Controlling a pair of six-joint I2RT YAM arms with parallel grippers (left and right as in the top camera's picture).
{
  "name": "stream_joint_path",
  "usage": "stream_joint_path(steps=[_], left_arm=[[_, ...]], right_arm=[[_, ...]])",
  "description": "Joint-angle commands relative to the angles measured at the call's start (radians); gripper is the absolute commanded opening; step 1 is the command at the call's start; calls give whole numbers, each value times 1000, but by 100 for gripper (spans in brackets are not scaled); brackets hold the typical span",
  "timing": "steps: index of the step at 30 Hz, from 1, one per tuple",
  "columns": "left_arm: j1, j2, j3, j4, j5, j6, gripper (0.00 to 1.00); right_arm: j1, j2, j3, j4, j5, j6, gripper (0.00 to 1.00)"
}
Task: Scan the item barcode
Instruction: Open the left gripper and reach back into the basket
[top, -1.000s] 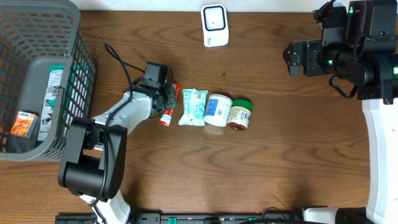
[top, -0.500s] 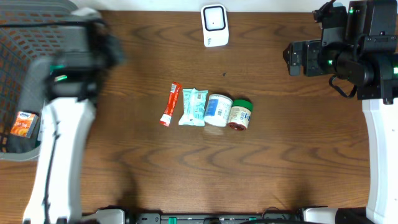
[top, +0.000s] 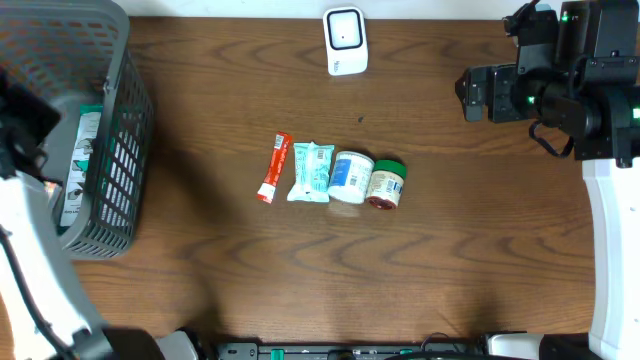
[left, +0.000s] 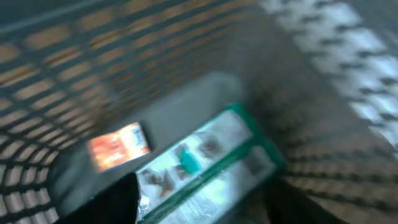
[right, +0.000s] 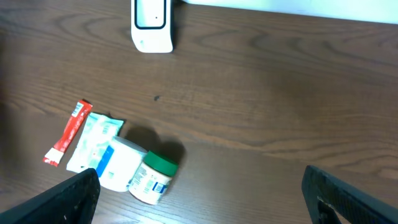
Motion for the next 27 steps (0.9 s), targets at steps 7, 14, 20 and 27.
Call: stream_joint_path(steps=[7,14,20,27], left_arm=[[101,228,-2,-26,-10,-6,77],[105,350,-2,-18,-77,-6,78],[105,406,-4,-16,-169,2,78],[105,465,-4,7,-174,1,79]], right_arm=[[8,0,14,0,-1,-12,99],[8,0,14,0,-1,-12,99],[8,0,14,0,-1,-12,99],[8,0,14,0,-1,-12,99]])
